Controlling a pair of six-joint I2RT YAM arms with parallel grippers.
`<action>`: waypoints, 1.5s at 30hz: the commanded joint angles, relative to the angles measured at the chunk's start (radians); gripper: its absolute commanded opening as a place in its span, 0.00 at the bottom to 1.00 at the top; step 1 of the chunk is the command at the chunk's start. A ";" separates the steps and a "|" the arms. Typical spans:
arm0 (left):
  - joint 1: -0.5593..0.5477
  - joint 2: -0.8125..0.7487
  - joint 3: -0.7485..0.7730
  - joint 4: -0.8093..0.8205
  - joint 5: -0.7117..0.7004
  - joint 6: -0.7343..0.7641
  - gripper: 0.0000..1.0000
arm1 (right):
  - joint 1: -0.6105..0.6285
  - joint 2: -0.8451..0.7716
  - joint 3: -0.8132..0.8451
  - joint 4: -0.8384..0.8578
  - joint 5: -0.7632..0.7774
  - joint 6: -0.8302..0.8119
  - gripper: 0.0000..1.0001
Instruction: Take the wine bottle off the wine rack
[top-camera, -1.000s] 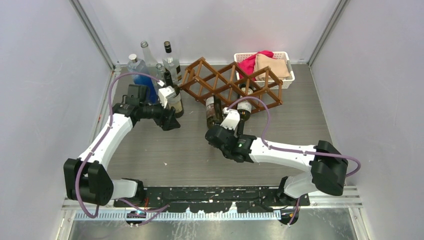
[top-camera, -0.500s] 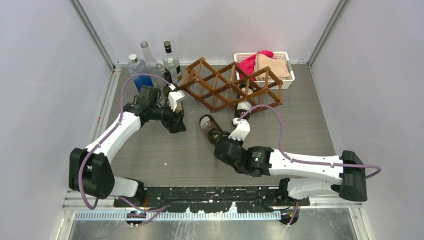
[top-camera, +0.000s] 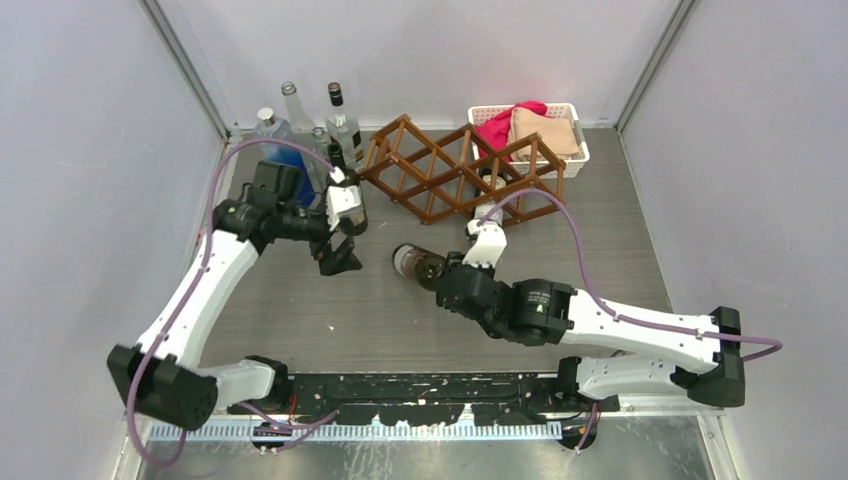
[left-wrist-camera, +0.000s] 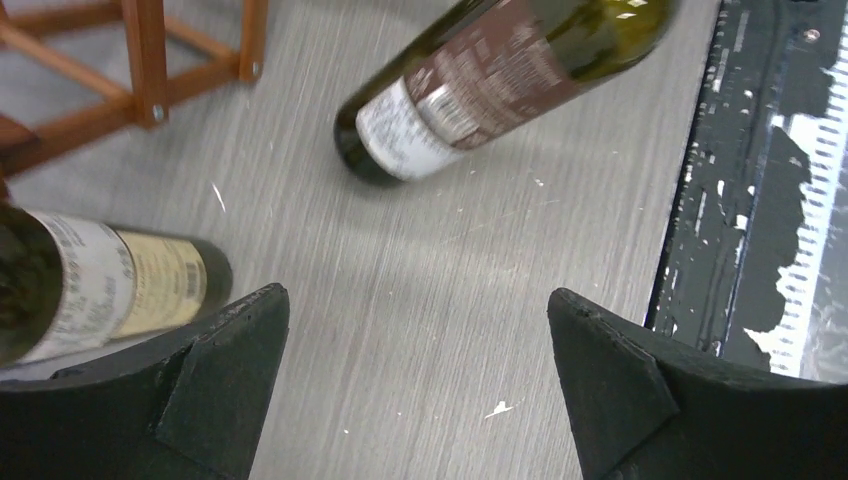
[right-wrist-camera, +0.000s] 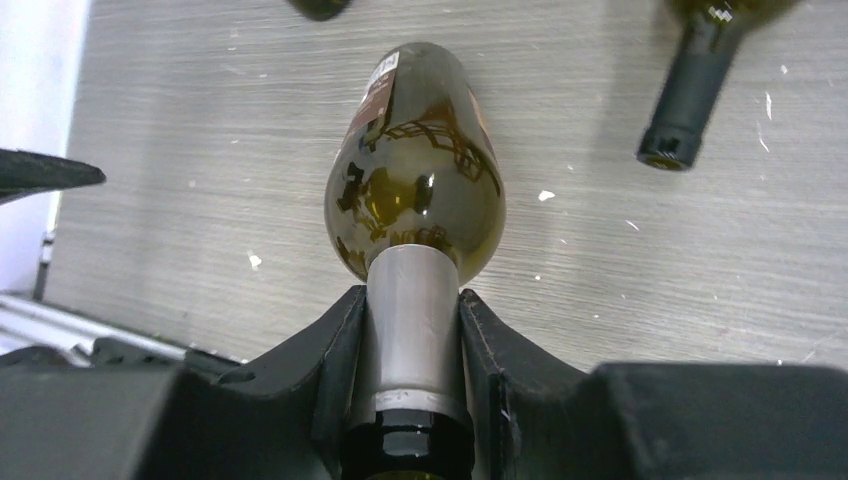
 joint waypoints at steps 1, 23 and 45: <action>-0.029 -0.120 0.058 -0.138 0.149 0.173 1.00 | 0.003 0.024 0.214 0.044 -0.034 -0.121 0.01; -0.277 -0.353 -0.298 0.249 0.062 0.045 1.00 | 0.004 0.227 0.503 0.044 -0.349 -0.311 0.01; -0.300 -0.336 -0.408 0.493 -0.001 -0.106 0.00 | 0.004 0.152 0.405 0.206 -0.402 -0.337 0.30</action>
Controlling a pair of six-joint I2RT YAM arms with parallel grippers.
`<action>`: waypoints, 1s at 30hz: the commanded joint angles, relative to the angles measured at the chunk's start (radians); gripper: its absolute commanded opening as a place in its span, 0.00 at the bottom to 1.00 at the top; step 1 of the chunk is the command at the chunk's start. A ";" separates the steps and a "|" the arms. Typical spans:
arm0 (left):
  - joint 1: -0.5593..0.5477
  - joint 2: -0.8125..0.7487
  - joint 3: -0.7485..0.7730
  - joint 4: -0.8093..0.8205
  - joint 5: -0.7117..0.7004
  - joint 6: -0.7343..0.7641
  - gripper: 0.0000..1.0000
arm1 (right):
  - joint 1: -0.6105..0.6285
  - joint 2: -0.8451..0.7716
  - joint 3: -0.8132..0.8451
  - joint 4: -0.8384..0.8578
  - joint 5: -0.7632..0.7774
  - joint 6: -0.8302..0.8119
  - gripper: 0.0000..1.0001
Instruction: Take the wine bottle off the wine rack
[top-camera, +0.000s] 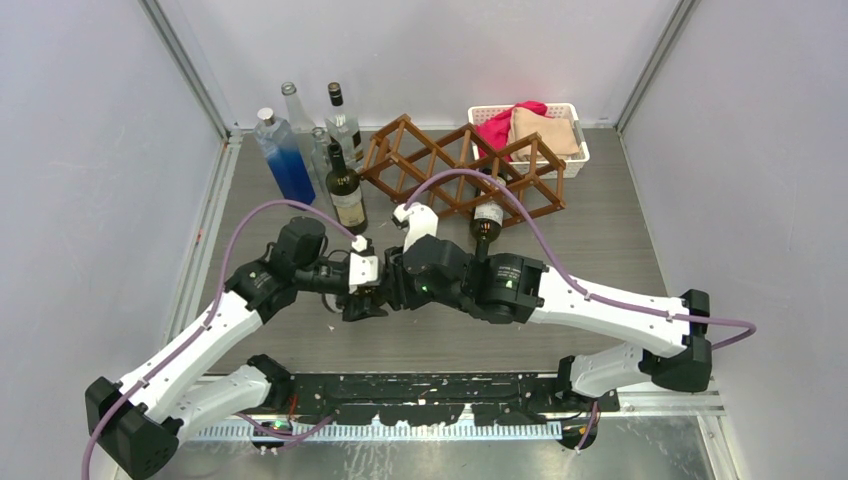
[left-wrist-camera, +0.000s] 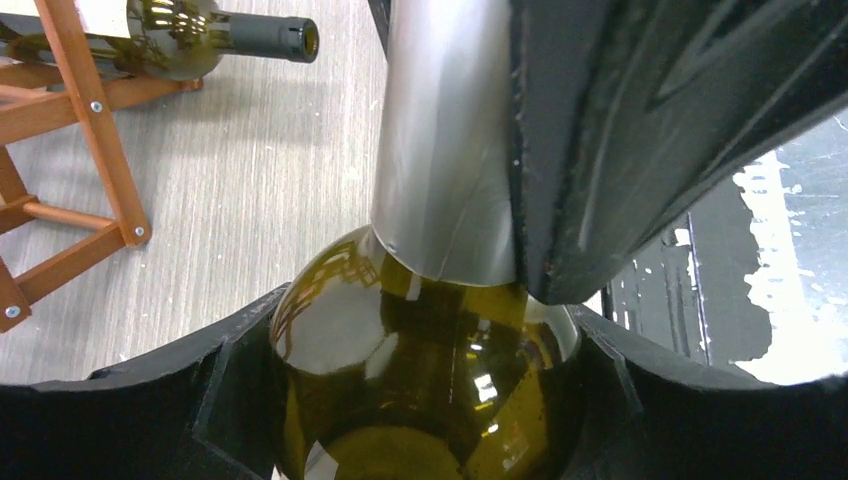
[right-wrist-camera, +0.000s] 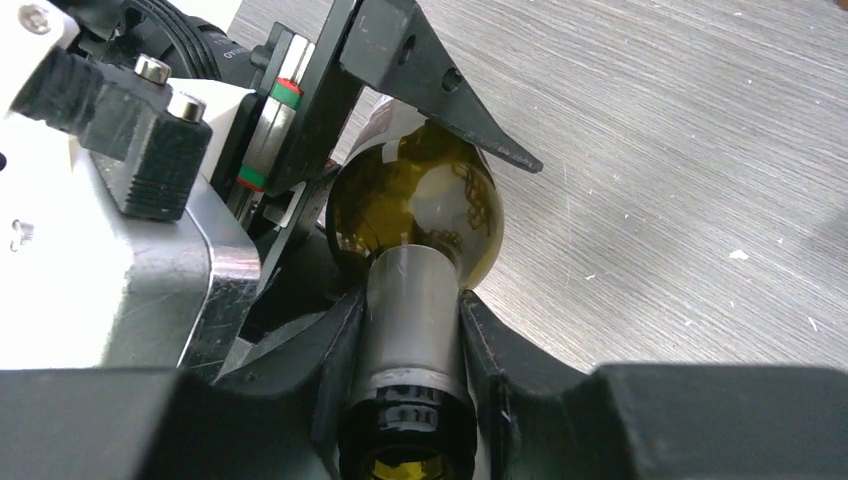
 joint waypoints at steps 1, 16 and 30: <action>0.002 -0.016 -0.020 0.163 -0.052 -0.062 0.00 | 0.005 -0.090 0.014 0.174 0.020 0.009 0.41; 0.030 0.059 -0.020 0.508 -0.303 -0.356 0.00 | 0.005 -0.343 -0.159 0.166 0.296 0.087 0.94; 0.078 0.311 0.123 0.721 -0.397 -0.499 0.06 | 0.006 -0.436 -0.265 0.015 0.492 0.208 1.00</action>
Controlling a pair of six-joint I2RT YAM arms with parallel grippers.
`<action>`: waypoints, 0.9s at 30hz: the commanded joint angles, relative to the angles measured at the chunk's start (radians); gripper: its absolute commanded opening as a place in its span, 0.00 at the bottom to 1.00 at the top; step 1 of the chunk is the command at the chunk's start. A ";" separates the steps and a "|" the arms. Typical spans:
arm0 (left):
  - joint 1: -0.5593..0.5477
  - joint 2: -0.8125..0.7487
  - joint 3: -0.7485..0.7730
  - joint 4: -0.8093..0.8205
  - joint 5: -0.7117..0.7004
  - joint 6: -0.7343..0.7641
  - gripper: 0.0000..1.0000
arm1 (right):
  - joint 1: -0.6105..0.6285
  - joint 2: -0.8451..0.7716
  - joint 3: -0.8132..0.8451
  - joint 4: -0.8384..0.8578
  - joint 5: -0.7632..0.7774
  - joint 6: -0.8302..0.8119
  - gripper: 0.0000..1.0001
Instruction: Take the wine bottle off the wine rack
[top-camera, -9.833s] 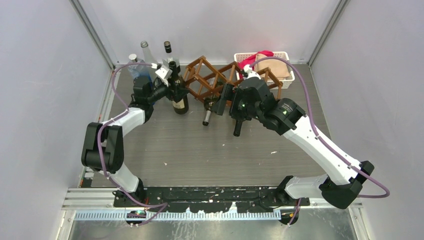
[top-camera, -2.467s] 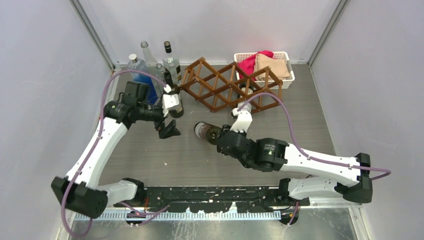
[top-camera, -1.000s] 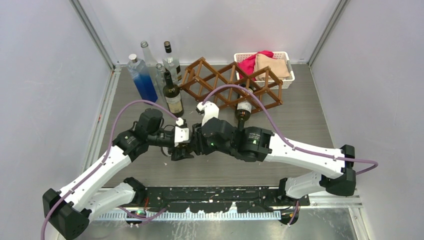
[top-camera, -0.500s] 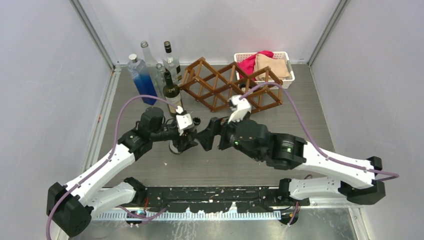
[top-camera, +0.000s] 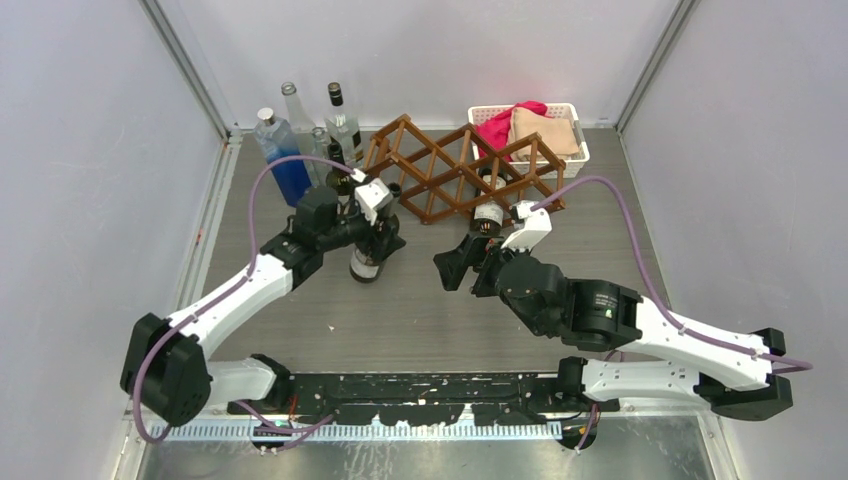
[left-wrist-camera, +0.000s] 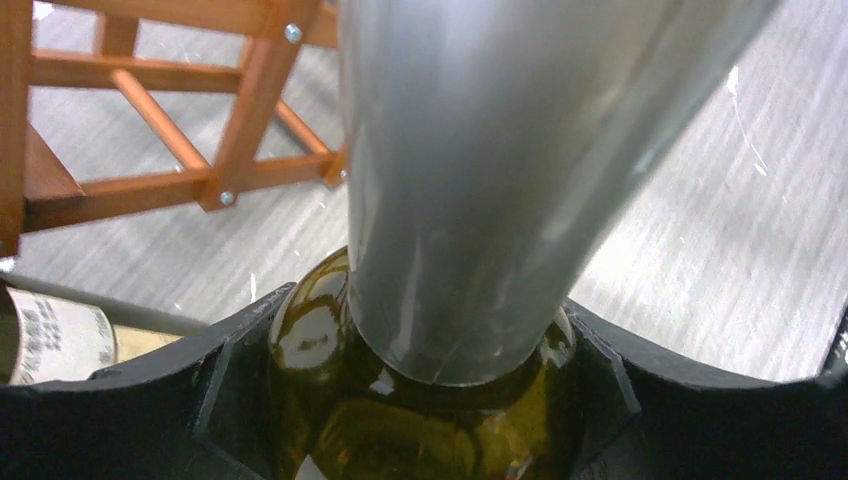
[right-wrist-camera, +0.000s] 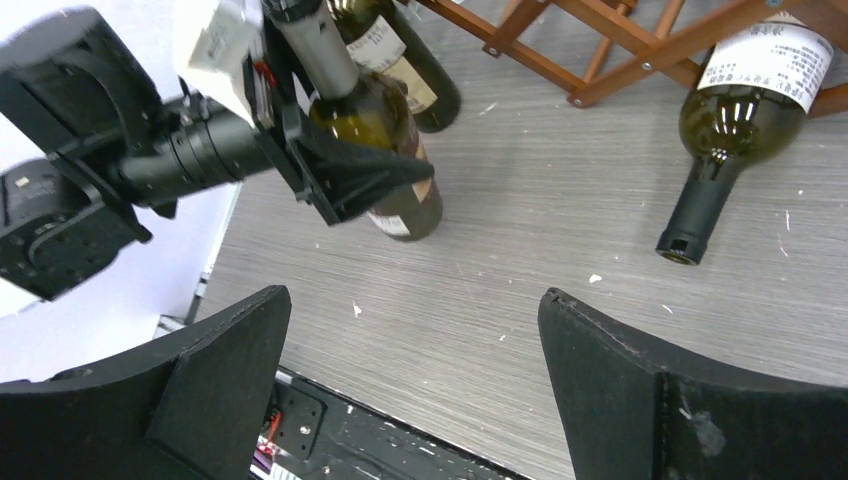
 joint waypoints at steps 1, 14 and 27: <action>0.002 0.058 0.126 0.214 -0.039 -0.024 0.08 | 0.003 0.008 -0.015 -0.013 0.072 0.052 0.99; 0.004 0.230 0.164 0.364 0.011 -0.033 0.28 | 0.004 0.001 -0.021 -0.003 0.115 0.053 1.00; 0.045 0.305 0.096 0.505 0.215 -0.128 0.57 | 0.003 0.028 0.045 -0.077 0.171 0.093 0.99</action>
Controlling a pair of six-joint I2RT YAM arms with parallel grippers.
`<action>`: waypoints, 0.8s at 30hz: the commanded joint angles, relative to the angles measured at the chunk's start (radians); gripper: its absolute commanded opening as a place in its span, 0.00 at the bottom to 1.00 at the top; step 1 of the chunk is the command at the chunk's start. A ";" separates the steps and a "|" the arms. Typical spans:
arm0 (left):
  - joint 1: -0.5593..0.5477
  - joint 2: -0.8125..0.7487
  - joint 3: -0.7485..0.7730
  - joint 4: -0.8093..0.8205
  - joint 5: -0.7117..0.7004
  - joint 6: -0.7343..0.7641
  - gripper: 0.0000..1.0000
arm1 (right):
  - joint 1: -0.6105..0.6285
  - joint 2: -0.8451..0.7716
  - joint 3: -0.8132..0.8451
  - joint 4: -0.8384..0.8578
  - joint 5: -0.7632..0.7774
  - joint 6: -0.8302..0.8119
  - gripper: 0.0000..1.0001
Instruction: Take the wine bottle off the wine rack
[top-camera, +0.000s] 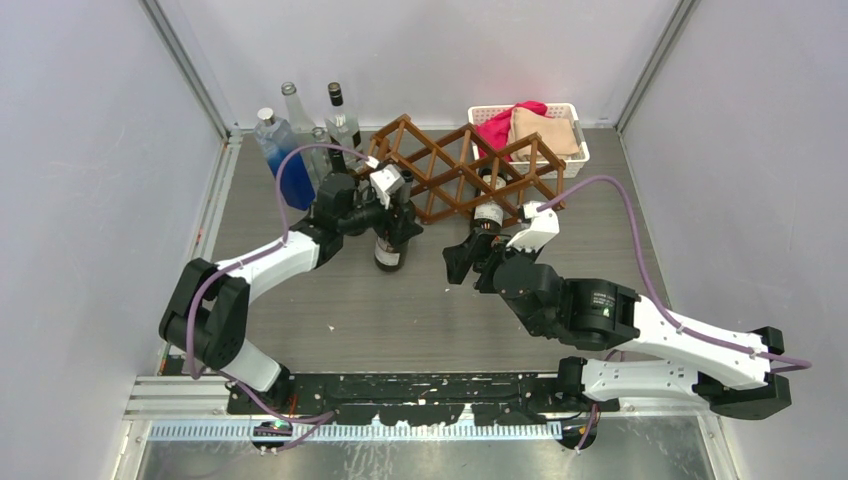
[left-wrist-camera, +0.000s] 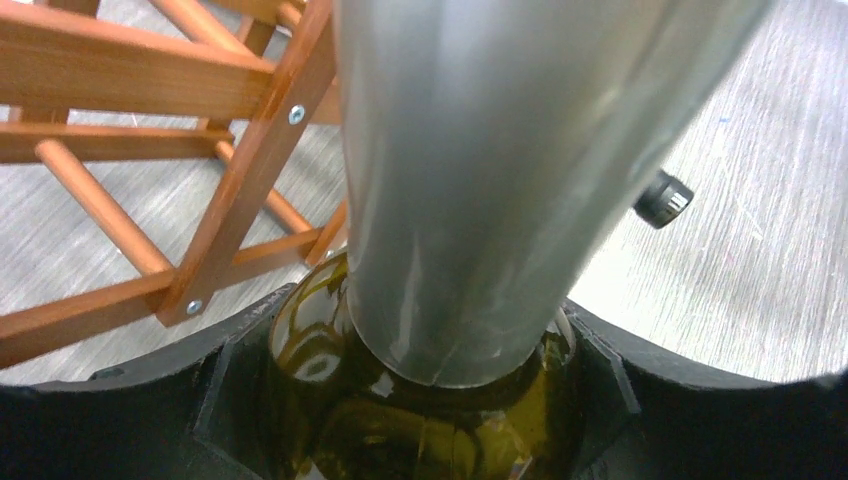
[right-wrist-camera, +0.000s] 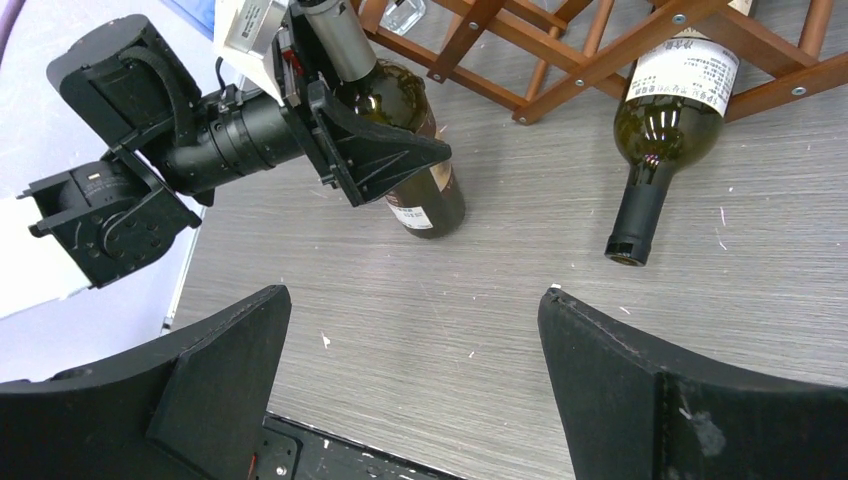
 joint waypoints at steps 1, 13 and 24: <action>0.013 -0.032 -0.009 0.221 0.117 -0.030 0.68 | 0.003 0.010 0.055 -0.003 0.059 0.032 0.99; 0.038 -0.144 -0.135 0.198 0.176 0.018 1.00 | 0.002 -0.017 0.057 -0.026 0.080 0.044 1.00; 0.062 -0.299 -0.129 -0.014 0.206 0.040 1.00 | 0.002 0.000 0.048 -0.031 0.056 0.060 1.00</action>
